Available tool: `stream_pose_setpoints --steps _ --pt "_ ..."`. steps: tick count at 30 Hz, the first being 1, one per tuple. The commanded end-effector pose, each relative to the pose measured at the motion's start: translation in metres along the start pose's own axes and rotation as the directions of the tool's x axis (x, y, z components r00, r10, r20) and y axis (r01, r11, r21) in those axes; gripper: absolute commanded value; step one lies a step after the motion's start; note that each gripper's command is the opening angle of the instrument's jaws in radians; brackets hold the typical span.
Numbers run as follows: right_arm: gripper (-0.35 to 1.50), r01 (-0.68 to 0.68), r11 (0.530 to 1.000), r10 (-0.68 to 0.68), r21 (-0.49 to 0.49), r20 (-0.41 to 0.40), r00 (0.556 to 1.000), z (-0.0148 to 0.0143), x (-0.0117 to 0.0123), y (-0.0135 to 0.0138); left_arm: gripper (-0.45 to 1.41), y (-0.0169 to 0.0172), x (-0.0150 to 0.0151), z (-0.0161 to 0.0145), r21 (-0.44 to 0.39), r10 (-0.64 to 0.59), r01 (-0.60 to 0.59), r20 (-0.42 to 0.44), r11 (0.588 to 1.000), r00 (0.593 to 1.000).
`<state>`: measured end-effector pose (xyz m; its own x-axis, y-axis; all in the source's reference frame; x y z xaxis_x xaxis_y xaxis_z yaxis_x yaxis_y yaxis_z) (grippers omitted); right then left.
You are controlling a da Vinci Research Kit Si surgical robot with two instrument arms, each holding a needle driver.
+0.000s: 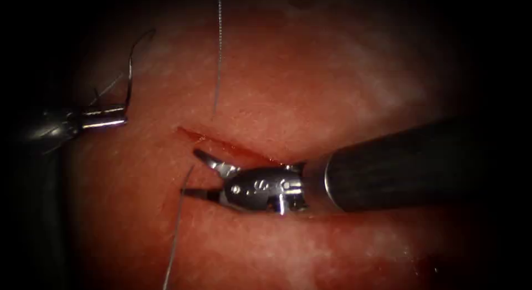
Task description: Wound Closure
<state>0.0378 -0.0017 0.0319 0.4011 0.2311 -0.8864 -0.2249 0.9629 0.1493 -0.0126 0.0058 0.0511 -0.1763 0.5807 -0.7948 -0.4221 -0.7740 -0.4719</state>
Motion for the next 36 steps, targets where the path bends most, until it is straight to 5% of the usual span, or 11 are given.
stream_pose_setpoints --steps 1,10,23,29,30,33,36 --pt "-0.35 -0.002 0.999 0.002 0.033 -0.002 1.000 0.0008 -0.0006 -0.0012 -0.45 0.0010 -0.0010 0.0003 -0.003 -0.005 0.005 0.002 1.000 1.000" --pt "-0.35 -0.015 0.997 0.015 0.074 -0.002 1.000 -0.0006 0.0001 -0.0026 -0.45 0.0010 -0.0010 0.0003 -0.003 -0.004 0.004 0.005 1.000 1.000" --pt "-0.35 -0.015 0.990 0.020 0.137 -0.037 0.999 -0.0081 0.0073 -0.0111 -0.45 0.0009 -0.0011 0.0004 -0.004 -0.003 0.003 0.004 1.000 1.000" --pt "-0.35 -0.027 0.990 0.035 0.140 -0.053 0.998 -0.0087 0.0098 -0.0118 -0.45 0.0009 -0.0011 0.0004 -0.003 -0.003 0.003 0.004 1.000 1.000" --pt "0.07 -0.018 0.991 0.026 0.135 -0.059 0.998 -0.0087 0.0099 -0.0116 -0.45 0.0010 -0.0012 0.0004 -0.003 -0.003 0.003 0.004 1.000 1.000" --pt "0.73 0.006 0.994 0.001 0.110 -0.059 0.998 -0.0085 0.0095 -0.0107 -0.45 0.0010 -0.0012 0.0004 -0.003 -0.003 0.003 0.004 1.000 1.000" --pt "0.98 0.001 0.996 0.002 0.084 -0.043 0.999 -0.0080 0.0083 -0.0093 -0.45 0.0010 -0.0012 0.0004 -0.003 -0.003 0.003 0.004 1.000 1.000"
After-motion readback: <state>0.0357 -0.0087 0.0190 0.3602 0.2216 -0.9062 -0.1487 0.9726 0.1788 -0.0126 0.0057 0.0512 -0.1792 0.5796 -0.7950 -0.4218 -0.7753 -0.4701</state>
